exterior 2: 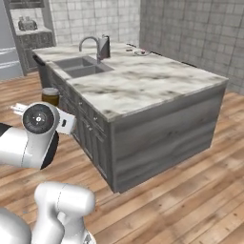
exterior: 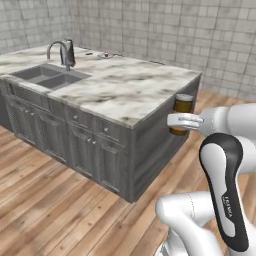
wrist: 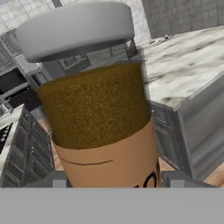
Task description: Take the cinnamon bottle from the cabinet and place it on the dining table, next to the plate with the cupcake. Then take the chocolate from the dining counter and place it on the cupcake plate.
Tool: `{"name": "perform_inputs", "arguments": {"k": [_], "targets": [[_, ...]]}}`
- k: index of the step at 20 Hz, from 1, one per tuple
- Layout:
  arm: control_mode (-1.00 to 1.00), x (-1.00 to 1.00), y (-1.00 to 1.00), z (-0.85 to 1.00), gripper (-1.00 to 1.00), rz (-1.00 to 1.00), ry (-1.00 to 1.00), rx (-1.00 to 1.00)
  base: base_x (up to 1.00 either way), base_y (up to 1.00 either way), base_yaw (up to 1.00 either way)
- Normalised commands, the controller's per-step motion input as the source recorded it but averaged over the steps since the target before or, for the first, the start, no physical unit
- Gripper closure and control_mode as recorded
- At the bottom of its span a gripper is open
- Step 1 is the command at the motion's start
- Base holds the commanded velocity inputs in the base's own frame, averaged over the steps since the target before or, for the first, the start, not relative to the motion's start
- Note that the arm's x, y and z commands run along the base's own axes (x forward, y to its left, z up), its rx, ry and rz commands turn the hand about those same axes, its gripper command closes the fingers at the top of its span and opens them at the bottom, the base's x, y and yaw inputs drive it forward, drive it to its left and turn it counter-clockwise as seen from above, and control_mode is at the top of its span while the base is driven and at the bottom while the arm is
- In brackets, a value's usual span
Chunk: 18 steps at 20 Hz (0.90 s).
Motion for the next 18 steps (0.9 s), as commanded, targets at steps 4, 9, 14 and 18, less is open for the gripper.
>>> {"name": "perform_inputs", "arguments": {"k": [4,9,14,18], "targets": [[1.0,0.0,0.0,0.0,1.0,0.0,0.0,0.0,0.86,-0.39,0.01],[1.0,0.0,0.0,0.0,1.0,0.0,0.0,0.0,0.84,-0.42,0.01],[1.0,0.0,0.0,0.0,1.0,0.0,0.0,0.0,0.84,-0.42,0.01],[1.0,0.0,0.0,0.0,1.0,0.0,0.0,0.0,0.84,-0.4,0.03]]}}
